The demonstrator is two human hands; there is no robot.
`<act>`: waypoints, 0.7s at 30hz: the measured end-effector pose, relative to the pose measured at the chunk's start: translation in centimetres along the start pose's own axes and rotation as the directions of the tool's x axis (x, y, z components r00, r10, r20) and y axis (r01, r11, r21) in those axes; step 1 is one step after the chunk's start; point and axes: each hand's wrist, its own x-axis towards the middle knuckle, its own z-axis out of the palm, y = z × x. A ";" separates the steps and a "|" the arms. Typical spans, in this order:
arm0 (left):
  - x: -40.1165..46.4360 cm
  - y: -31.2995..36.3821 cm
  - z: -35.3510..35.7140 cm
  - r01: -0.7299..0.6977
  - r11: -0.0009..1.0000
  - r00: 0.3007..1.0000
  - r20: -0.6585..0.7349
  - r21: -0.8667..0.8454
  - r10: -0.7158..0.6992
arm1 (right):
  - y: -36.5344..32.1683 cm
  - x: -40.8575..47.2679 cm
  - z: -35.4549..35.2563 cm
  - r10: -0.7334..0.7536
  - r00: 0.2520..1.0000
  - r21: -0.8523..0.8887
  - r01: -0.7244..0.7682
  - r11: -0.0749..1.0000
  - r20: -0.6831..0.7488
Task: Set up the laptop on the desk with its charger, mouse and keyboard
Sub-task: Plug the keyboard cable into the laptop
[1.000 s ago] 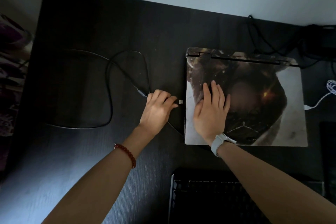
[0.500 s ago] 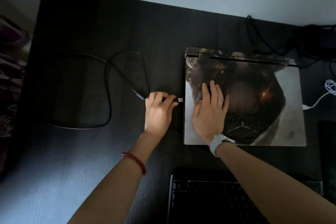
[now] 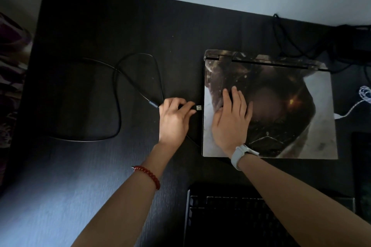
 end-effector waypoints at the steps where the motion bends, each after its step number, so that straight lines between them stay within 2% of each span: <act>1: 0.0 0.0 0.0 0.001 1.000 1.000 0.005 0.001 -0.001 | 0.0 0.0 0.0 0.000 1.000 -0.002 0.000 1.000 0.001; 7: 0.1 -0.1 0.0 0.029 0.999 0.999 0.018 -0.015 -0.028 | 0.0 0.0 0.0 -0.002 1.000 0.011 0.002 1.000 0.000; 14: 0.0 -0.1 -0.1 -0.009 1.000 0.998 0.067 -0.002 0.009 | 0.0 -0.1 0.1 -0.002 1.000 0.006 0.002 1.000 -0.013; 21: 1.1 -0.6 -0.8 -0.166 0.985 0.982 0.101 0.048 0.161 | 0.0 0.0 0.3 -0.012 0.999 -0.005 0.012 1.000 -0.044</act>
